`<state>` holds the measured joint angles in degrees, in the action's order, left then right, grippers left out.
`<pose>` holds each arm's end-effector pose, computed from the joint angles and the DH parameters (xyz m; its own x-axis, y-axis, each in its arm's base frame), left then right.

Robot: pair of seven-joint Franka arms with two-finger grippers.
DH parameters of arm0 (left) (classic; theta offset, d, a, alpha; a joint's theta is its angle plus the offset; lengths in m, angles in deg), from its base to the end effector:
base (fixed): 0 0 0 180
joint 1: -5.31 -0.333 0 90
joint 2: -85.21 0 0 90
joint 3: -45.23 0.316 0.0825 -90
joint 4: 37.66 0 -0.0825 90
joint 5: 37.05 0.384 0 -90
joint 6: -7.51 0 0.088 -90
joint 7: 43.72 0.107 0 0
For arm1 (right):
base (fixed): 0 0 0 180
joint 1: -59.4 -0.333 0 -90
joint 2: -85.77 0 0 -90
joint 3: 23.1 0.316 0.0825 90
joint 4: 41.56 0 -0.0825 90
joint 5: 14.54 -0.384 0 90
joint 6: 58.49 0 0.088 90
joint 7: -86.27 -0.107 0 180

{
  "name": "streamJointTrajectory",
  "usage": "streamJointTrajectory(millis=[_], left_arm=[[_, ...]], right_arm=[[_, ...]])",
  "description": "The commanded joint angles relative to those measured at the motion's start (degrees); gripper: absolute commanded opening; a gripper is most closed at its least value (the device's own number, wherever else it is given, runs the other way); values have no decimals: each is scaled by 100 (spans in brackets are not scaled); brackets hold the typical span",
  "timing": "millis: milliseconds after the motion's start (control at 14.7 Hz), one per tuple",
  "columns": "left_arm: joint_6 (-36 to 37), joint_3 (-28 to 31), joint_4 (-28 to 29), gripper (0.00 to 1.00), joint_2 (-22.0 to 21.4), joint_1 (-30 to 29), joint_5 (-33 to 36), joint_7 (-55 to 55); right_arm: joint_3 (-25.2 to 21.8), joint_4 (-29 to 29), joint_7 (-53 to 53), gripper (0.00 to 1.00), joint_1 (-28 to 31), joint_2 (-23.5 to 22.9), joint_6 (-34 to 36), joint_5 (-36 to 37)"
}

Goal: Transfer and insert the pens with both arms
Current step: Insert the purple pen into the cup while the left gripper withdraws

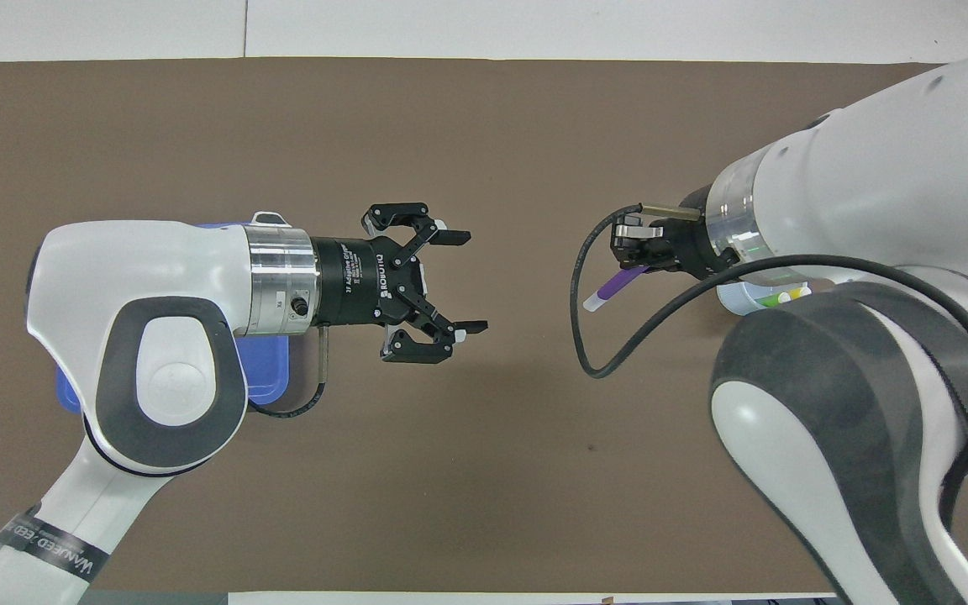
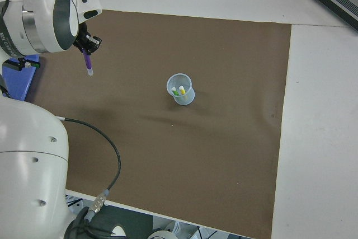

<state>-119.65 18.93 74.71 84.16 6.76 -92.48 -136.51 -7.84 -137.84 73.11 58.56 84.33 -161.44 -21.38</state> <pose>0.5035 -0.2965 0.5204 -0.0478 0.6452 -0.7625 0.9977 0.0678 -0.0052 0.5542 0.1687 0.5796 0.9979 0.0252 0.0595 0.0335 -0.9893 -0.1419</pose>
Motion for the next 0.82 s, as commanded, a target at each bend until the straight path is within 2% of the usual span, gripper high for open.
streamJointTrajectory(millis=[0,136,272,476,544,748], left_arm=[[182,20,-197,100,-46,-231,881,15],[620,20,-530,100,103,-451,1664,365],[1033,20,-925,100,297,-697,1999,1302],[2034,29,-1506,100,508,-979,2991,2605],[2272,142,-1603,100,509,-936,3351,3096],[3124,984,-1919,100,474,-576,4100,4554]], right_arm=[[-487,-654,1162,0,48,319,-461,104],[-822,-936,1918,0,48,346,-795,139],[-1138,-1121,2648,0,57,303,-1042,157],[-1552,-1498,3607,0,66,241,-1621,157],[-1622,-1673,3749,0,74,232,-1814,157],[-1658,-2105,3873,0,74,188,-2324,157]])
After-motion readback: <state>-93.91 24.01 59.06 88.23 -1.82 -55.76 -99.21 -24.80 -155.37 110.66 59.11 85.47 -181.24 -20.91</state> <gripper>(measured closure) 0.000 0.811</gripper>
